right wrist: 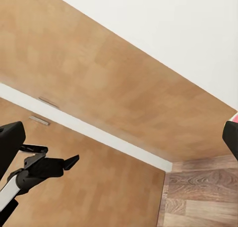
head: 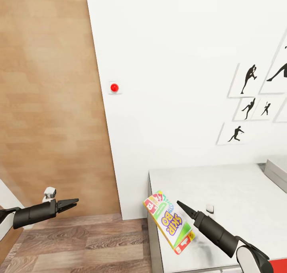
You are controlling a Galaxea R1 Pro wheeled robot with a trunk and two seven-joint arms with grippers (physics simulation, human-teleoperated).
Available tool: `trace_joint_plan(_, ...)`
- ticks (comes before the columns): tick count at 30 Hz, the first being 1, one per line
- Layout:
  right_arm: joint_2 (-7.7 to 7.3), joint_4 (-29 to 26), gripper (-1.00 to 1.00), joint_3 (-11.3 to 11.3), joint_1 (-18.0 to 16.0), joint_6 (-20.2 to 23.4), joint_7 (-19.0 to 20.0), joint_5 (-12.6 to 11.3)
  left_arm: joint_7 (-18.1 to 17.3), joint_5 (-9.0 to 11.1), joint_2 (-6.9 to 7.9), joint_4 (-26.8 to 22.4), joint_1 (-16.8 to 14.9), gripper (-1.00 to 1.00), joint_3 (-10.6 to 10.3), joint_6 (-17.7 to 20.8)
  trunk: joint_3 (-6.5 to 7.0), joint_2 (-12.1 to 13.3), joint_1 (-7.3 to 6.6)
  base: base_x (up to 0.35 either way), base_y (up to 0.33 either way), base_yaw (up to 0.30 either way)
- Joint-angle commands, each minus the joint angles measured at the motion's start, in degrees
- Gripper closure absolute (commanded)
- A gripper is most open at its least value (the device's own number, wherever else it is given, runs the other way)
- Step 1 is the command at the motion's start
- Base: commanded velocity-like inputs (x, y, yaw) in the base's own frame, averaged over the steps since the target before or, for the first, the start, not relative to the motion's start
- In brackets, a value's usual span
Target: Put all the toys in the child's room - the three board games (two on the bed and one on the table), the two jigsaw puzzles on the table, and the tennis ball on the table - inside the toy box on the table in the child's room.
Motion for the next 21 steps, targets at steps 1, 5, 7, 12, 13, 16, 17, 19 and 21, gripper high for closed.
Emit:
trace_joint_plan(1, 0.0, 0.0, -1.0, -0.1, 0.0, 0.4, 0.1, -0.3, 0.0, 0.1, 0.02, 0.0, 0.0, -1.0, 0.0, 0.4, -0.13, -0.1, 0.04, 0.0, 0.0, 0.0)
trace_joint_plan(5, 0.0, 0.2, -1.0, -0.1, 0.0, 0.4, 0.2, -0.2, 0.0, -0.3, -0.03, 0.0, -0.1, -1.0, 0.0, 0.4, -0.13, -0.1, 0.04, 0.0, 0.0, 0.0)
trace_joint_plan(7, 0.0, 0.2, -1.0, -0.1, 0.0, 0.4, 0.2, -0.2, 0.0, -0.3, -0.2, 0.0, -0.1, -1.0, 0.0, 0.4, -0.13, -0.1, 0.04, 0.0, 0.0, 0.0)
trace_joint_plan(12, 0.0, 0.2, -1.0, -0.1, 0.0, 0.4, 0.2, -0.2, 0.0, -0.4, -0.46, 0.0, -0.1, -1.0, 0.0, 0.4, -0.13, -0.1, 0.04, 0.0, 0.0, 0.0)
trace_joint_plan(13, 0.0, 0.2, -1.0, -0.1, 0.0, 0.4, 0.2, -0.3, 0.0, -0.4, -0.51, 0.0, -0.1, -1.0, 0.0, 0.4, -0.13, -0.1, 0.04, 0.0, 0.0, 0.0)
trace_joint_plan(16, 0.0, 0.1, -1.0, -0.1, 0.0, 0.4, 0.2, -0.3, 0.0, -0.4, -0.55, 0.0, -0.1, -1.0, 0.0, 0.4, -0.08, -0.1, 0.04, 0.0, 0.0, -0.006)
trace_joint_plan(17, 0.0, 0.0, -1.0, -0.1, 0.0, 0.4, 0.2, -0.3, 0.0, -0.4, -0.56, 0.0, -0.1, -1.0, 0.0, 0.4, -0.04, -0.1, 0.04, 0.0, 0.0, -0.029)
trace_joint_plan(19, 0.0, 0.0, -1.0, -0.1, 0.0, 0.4, 0.4, -0.3, 0.0, -0.4, -0.55, 0.0, -0.1, -1.0, 0.0, 0.4, 0.07, -0.1, 0.04, 0.0, 0.0, -0.055)
trace_joint_plan(21, 0.0, -0.1, -1.0, -0.1, 0.0, 0.4, 0.6, -0.3, 0.0, -0.4, -0.55, 0.0, -0.1, -1.0, 0.0, 0.4, 0.21, -0.1, 0.04, 0.0, 0.0, -0.075)
